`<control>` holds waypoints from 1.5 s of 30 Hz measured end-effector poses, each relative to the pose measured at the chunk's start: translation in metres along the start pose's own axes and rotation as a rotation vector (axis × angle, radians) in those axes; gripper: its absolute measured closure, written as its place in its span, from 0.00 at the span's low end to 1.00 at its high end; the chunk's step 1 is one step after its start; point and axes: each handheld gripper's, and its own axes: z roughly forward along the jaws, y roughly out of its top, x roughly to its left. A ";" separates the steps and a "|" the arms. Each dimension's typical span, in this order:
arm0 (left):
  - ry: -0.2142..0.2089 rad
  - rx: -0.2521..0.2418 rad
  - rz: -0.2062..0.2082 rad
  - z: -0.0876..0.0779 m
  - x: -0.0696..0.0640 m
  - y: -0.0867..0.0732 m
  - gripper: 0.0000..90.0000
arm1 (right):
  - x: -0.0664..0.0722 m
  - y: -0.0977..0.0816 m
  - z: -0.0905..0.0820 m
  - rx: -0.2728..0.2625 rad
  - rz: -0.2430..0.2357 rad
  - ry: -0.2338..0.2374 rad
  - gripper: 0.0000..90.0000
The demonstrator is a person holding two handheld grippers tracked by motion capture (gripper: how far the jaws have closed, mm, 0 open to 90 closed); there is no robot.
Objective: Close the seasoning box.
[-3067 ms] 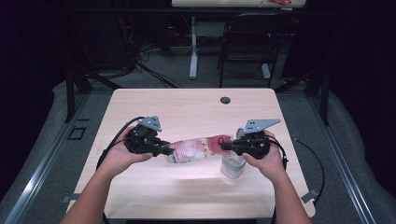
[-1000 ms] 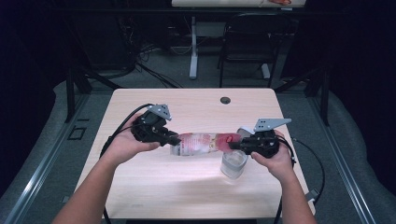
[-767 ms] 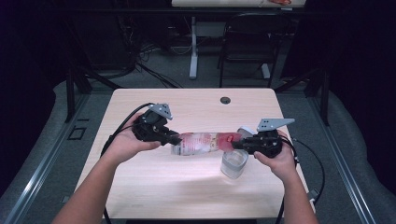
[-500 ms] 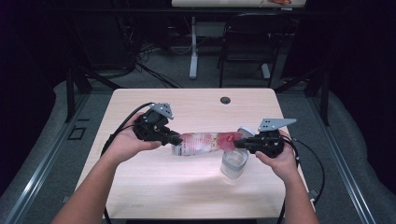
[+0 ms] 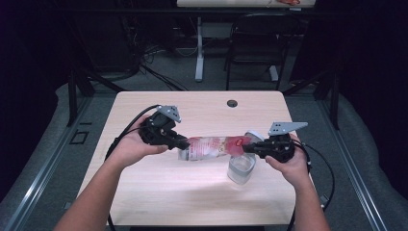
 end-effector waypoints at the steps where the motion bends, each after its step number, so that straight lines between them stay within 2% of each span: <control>1: 0.001 0.000 0.003 0.000 -0.001 0.001 0.88 | 0.000 0.000 0.000 -0.001 0.003 0.000 0.97; 19: 0.007 0.003 0.025 -0.002 -0.005 0.017 0.88 | -0.001 -0.002 -0.008 0.023 0.007 -0.005 0.98; 45: 0.013 -0.006 0.035 -0.007 -0.006 0.022 0.88 | 0.000 -0.005 -0.006 0.035 0.010 0.010 0.99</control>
